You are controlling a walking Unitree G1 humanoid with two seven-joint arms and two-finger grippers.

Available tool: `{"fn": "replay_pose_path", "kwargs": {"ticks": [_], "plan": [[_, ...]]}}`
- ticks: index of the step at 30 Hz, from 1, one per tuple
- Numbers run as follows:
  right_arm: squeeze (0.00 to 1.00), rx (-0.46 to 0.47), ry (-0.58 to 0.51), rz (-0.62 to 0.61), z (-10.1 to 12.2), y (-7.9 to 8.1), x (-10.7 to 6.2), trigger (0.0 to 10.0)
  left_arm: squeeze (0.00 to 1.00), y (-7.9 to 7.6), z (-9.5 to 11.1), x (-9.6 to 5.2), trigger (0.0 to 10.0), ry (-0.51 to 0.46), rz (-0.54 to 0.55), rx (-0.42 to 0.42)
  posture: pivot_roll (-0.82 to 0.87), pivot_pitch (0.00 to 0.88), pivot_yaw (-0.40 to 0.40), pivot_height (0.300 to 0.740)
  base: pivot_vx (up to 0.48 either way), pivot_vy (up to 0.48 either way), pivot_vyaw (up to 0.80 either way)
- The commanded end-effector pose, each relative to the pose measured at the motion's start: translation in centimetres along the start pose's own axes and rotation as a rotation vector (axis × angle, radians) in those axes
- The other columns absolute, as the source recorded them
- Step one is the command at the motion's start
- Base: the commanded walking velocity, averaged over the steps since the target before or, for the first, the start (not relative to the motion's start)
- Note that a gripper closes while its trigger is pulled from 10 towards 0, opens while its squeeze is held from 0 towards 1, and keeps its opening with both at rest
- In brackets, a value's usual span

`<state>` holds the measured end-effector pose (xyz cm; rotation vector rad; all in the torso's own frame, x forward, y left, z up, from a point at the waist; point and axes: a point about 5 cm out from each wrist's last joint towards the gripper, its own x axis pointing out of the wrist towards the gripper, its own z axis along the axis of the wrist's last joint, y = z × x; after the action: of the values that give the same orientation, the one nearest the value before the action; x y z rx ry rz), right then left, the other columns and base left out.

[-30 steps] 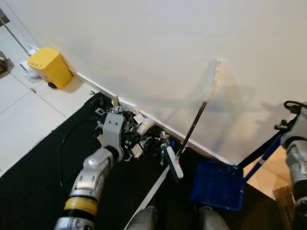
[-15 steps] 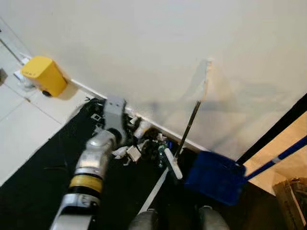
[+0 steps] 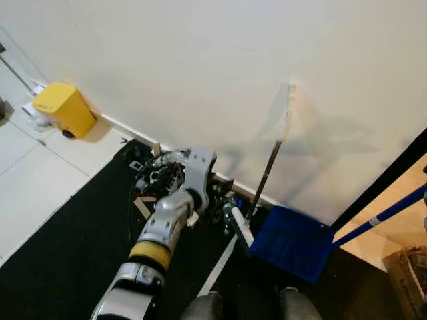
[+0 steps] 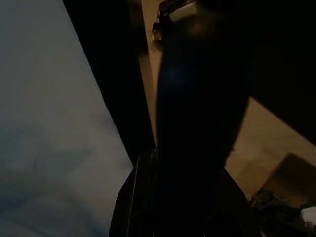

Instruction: Sweep floor

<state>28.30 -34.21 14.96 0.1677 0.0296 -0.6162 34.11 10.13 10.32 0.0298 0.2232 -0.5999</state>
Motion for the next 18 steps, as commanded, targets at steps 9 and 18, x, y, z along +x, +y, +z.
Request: {"fn": "replay_pose_path", "kwargs": {"ticks": [9,18], "plan": [[0.00,-0.171,-0.096,0.086,1.2,-0.1,-1.2,10.0,0.00,1.2,0.1,-2.1,10.0,-0.051,0.120,-0.023,-0.01,0.103,0.098,0.740,0.000,0.000,0.00],[0.00,-0.205,-0.150,0.151,1.7,1.4,-1.4,10.0,0.00,1.5,0.7,-3.8,10.0,-0.099,0.194,-0.021,0.01,0.093,0.095,0.740,0.000,0.000,0.00]]}}
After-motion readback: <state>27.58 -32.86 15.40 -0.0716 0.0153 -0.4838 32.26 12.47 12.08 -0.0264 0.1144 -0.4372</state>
